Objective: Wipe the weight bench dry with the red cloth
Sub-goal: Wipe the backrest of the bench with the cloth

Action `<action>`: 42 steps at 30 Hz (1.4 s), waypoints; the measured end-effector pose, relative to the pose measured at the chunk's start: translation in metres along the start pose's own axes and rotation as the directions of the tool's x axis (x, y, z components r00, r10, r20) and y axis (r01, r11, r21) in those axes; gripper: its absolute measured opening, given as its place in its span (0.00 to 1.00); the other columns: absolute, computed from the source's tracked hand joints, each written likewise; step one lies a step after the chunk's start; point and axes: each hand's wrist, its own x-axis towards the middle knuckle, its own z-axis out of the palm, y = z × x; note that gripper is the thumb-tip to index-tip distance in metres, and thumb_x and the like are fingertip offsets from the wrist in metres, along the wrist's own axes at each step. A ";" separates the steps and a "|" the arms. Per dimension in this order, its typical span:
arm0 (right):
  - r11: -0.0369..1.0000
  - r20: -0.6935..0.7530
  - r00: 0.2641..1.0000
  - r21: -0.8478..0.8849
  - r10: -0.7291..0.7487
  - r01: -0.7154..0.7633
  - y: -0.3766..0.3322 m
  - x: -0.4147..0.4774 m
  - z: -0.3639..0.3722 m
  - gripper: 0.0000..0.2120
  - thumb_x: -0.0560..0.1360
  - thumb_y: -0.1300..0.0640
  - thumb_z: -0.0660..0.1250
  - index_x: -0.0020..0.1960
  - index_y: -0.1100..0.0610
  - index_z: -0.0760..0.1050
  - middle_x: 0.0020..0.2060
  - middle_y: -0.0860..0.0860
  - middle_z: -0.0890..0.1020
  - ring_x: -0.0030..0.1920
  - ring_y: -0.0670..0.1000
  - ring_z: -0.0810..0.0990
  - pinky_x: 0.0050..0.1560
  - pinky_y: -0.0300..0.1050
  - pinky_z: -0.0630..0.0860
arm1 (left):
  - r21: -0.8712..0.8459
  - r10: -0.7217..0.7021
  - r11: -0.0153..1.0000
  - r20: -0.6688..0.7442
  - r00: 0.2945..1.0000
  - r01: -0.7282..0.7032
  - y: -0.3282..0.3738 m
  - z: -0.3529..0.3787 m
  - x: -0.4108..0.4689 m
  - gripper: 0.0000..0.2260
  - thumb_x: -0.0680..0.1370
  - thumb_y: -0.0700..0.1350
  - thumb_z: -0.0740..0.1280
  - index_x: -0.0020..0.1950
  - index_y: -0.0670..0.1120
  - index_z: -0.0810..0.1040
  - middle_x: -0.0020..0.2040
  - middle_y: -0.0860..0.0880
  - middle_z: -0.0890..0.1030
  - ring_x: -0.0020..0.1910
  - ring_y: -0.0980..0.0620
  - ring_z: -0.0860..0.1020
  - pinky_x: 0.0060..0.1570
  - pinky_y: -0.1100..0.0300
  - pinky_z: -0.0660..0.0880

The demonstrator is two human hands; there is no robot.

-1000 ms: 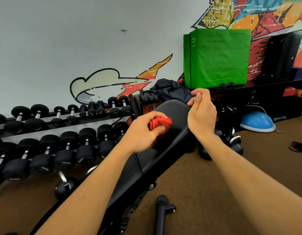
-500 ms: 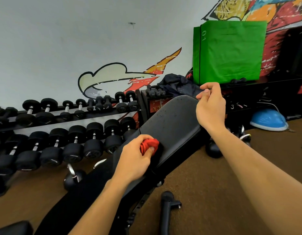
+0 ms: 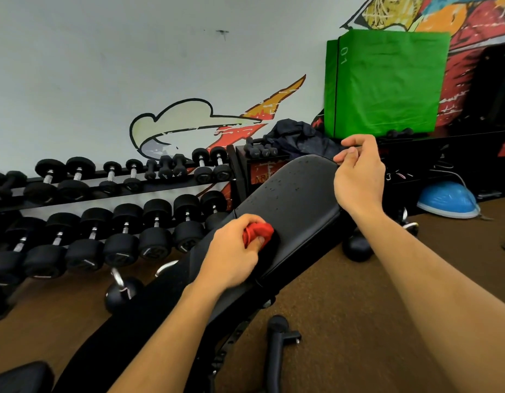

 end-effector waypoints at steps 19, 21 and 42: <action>1.000 -0.013 1.000 -0.026 0.008 -0.009 -0.002 -0.002 -0.002 0.12 0.86 0.62 0.52 0.61 0.56 0.73 0.47 0.51 0.82 0.37 0.30 0.75 0.36 0.24 0.67 | -0.058 0.268 0.963 0.056 0.962 -0.265 0.009 0.018 -0.017 0.16 0.82 0.41 0.67 0.67 0.57 0.75 0.65 0.58 0.74 0.66 0.57 0.72 0.67 0.66 0.66; 0.998 0.003 1.000 -0.060 0.002 -0.002 -0.002 0.000 -0.002 0.12 0.85 0.62 0.53 0.61 0.56 0.73 0.48 0.50 0.82 0.38 0.35 0.76 0.36 0.24 0.67 | -0.083 0.268 0.961 0.073 0.961 -0.262 0.001 0.010 -0.024 0.16 0.82 0.40 0.68 0.67 0.56 0.76 0.64 0.59 0.75 0.66 0.61 0.73 0.65 0.73 0.64; 0.934 0.363 0.930 -0.350 0.064 0.072 -0.006 0.051 0.015 0.17 0.87 0.50 0.48 0.66 0.57 0.71 0.62 0.62 0.78 0.60 0.65 0.74 0.55 0.56 0.67 | -0.255 -0.276 0.939 -0.168 0.946 0.229 -0.046 -0.029 0.070 0.10 0.80 0.46 0.72 0.59 0.53 0.76 0.57 0.51 0.82 0.57 0.52 0.80 0.62 0.51 0.77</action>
